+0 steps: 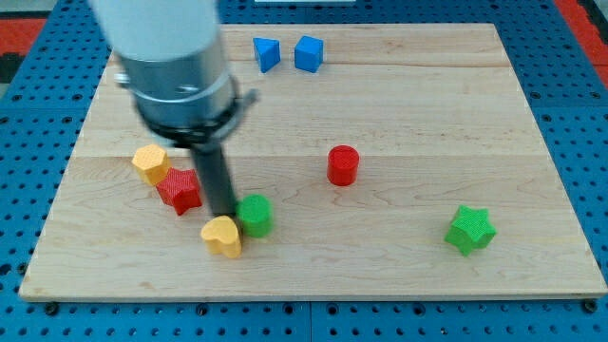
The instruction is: Push the green circle into the green star
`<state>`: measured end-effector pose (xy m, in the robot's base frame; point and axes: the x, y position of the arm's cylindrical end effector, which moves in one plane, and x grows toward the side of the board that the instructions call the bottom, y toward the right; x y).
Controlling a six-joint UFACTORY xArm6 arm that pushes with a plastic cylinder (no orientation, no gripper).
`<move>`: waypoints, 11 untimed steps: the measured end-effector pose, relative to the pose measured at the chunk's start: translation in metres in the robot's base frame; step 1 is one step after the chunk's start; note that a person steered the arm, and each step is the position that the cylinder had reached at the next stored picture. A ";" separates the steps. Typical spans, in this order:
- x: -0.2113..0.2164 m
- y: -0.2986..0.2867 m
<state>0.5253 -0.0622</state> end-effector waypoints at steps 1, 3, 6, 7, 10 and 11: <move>-0.003 0.098; 0.003 0.088; 0.052 0.170; 0.052 0.169; 0.041 0.169; 0.040 0.169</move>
